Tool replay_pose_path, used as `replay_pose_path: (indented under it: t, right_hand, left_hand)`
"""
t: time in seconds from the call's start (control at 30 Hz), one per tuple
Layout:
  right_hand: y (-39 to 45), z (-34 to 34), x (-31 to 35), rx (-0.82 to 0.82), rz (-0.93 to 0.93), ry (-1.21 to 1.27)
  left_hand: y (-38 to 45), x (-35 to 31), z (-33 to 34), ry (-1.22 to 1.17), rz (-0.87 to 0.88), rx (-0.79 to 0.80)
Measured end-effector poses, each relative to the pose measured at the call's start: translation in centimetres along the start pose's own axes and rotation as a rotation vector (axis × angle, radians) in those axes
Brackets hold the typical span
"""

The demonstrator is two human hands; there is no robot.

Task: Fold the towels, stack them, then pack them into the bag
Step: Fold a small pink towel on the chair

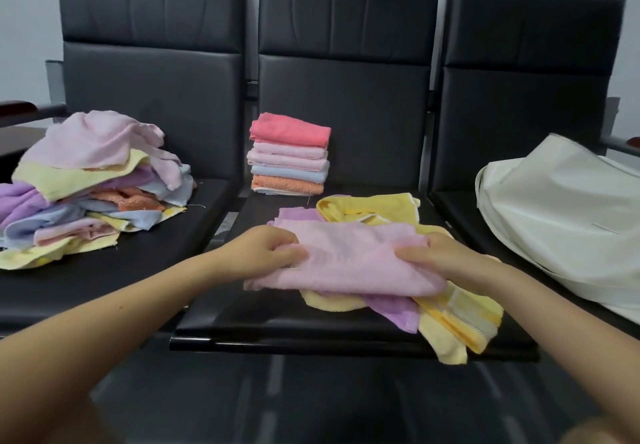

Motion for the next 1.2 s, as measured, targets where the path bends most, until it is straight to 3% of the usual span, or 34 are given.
replay_pose_path:
  t: [0.1, 0.27, 0.4, 0.53, 0.67, 0.83, 0.93, 1.03, 1.1, 1.2]
  right_hand:
    - [0.9, -1.1, 0.0, -0.048, -0.028, 0.082]
    - [3.5, -2.8, 0.5, -0.23, -0.03, 0.254]
    - [6.3, -3.7, 0.4, -0.427, -0.019, 0.103]
    - [8.6, -3.2, -0.2, -0.518, 0.045, -0.116]
    - [10.4, -2.2, -0.7, -0.466, 0.093, -0.28]
    - [10.3, -2.8, -0.8, -0.483, 0.113, -0.322]
    - [9.5, -3.5, -1.8, -0.439, 0.169, -0.153]
    - [8.6, -3.3, -3.5, -0.273, 0.305, 0.186]
    - [7.5, -2.8, -4.3, -0.145, 0.42, 0.258]
    - [6.0, -2.4, -4.5, -0.029, 0.493, 0.291]
  left_hand:
    - [0.6, 0.4, -1.3, 0.01, -0.021, -0.008]
    - [3.7, 2.1, -4.2, -0.053, -0.085, -0.216]
    - [6.3, 4.4, -3.3, -0.063, -0.174, -0.305]
    - [7.9, 7.0, -1.8, -0.006, -0.257, -0.27]
    - [8.5, 9.0, 0.0, 0.084, -0.279, -0.128]
    - [9.0, 9.0, 0.3, 0.142, -0.254, -0.079]
    - [8.8, 7.1, -0.4, 0.205, -0.195, -0.207]
    - [8.6, 3.2, -0.5, 0.162, -0.049, -0.295]
    - [8.7, 0.5, 0.4, 0.094, 0.029, -0.233]
    - [8.3, -2.0, 4.0, 0.024, 0.059, 0.011]
Point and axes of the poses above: each hand's wrist, its own y-axis towards the middle knuckle, its own z-axis out of the palm, x = y × z, the point moved 7 cm from there along y, towards the middle knuckle, and after that the axes turned 12 degrees about z, right-handed, at the moved point
